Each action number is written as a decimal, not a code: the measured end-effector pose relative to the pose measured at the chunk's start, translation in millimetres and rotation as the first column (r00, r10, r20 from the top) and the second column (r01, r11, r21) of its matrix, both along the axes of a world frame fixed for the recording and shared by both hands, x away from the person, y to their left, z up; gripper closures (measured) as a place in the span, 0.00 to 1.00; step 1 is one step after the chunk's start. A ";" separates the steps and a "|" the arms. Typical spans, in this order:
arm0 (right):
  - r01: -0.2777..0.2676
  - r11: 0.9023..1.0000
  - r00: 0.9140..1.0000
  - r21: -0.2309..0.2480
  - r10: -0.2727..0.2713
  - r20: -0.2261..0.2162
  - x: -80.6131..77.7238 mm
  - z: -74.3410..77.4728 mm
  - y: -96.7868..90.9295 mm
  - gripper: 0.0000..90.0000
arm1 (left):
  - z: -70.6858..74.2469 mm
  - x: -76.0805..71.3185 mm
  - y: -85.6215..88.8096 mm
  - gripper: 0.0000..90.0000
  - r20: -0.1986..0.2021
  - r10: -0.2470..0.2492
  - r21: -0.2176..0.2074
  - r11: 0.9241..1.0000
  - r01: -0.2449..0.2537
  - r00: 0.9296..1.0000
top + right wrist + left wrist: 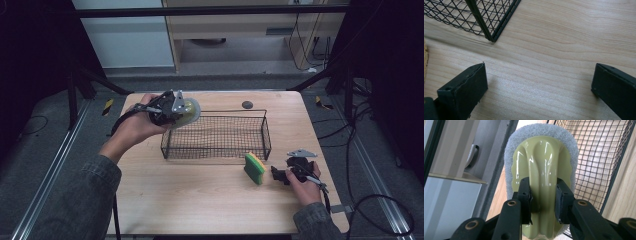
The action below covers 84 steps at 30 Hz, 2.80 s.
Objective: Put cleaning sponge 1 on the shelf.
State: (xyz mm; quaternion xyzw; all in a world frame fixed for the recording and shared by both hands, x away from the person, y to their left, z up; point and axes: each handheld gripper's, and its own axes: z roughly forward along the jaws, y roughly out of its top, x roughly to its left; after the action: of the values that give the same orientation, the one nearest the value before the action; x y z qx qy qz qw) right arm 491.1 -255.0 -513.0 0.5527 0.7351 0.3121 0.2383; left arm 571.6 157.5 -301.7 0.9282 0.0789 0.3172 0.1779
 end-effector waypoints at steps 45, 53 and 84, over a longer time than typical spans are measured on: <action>-0.008 1.000 1.000 -0.003 0.008 0.004 -0.9 -0.1 -0.3 0.01 | -44.9 4.1 -22.2 0.78 -0.036 -0.033 0.136 0.990 0.038 0.999; -0.009 1.000 1.000 -0.005 0.009 0.007 -0.8 -0.1 -0.5 0.01 | -54.8 5.2 -19.2 0.78 -0.058 -0.031 0.156 0.987 0.040 0.998; -0.007 1.000 1.000 0.003 0.007 0.004 -1.1 0.2 -0.1 0.01 | -88.6 14.4 -12.1 0.78 -0.124 -0.001 0.173 0.985 0.022 0.992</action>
State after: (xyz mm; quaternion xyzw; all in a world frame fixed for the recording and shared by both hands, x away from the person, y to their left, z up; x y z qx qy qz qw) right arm 490.0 -255.1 -512.8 0.5499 0.7360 0.3152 0.2376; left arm 586.0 145.4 -390.3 0.9585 0.0563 0.2637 0.0928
